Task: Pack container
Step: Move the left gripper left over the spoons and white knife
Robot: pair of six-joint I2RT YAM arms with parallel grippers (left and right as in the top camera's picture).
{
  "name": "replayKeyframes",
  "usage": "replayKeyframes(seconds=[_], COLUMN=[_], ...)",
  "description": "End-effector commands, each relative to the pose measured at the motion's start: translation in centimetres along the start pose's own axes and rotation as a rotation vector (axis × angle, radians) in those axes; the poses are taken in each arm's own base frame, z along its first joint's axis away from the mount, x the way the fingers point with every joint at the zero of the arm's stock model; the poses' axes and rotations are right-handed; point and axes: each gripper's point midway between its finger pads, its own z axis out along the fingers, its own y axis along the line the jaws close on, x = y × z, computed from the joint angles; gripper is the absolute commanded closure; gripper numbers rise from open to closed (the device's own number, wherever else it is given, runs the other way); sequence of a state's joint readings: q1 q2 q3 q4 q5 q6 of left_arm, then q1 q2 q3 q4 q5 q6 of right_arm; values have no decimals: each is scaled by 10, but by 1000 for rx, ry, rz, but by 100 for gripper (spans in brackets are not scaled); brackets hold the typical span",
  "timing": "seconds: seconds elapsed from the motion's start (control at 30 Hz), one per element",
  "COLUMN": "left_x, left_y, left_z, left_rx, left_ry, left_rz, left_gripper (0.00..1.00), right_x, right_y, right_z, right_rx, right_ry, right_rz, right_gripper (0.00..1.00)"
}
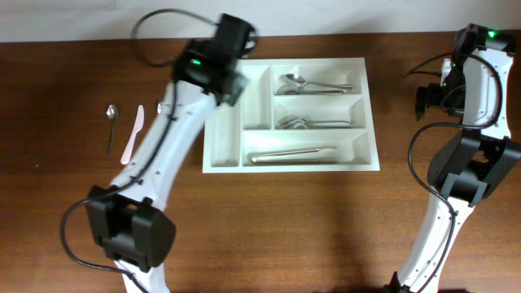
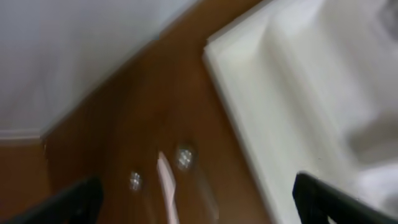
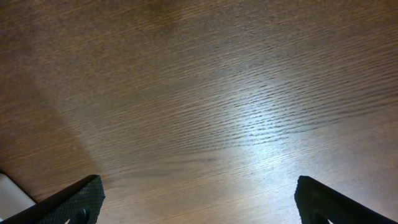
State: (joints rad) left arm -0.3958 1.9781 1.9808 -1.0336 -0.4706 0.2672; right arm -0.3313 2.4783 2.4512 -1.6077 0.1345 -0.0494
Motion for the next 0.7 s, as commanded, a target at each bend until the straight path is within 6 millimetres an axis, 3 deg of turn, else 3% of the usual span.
replayKeyframes(seconds=[0.0, 0.1, 0.27, 0.43, 0.53, 0.67], left_x=[19, 36, 67, 98, 108, 124], left_y=[22, 41, 65, 103, 108, 95], left_z=[0, 15, 46, 71, 88, 113], left_rx=[-22, 37, 238, 194, 187, 201], left_ry=[56, 89, 137, 182, 208, 288], left_rz=[-102, -320, -512, -592, -623, -635], left_gripper=[1, 1, 1, 1, 1, 1], right_x=[0, 1, 0, 0, 1, 0], right_y=[-6, -6, -6, -6, -6, -6], right_z=[-19, -19, -19, -19, -19, -19], right_rx=[11, 11, 11, 11, 11, 11], right_ry=[-44, -44, -44, -44, -44, -44], right_rz=[11, 11, 11, 11, 11, 11], right_gripper=[1, 1, 1, 1, 1, 1])
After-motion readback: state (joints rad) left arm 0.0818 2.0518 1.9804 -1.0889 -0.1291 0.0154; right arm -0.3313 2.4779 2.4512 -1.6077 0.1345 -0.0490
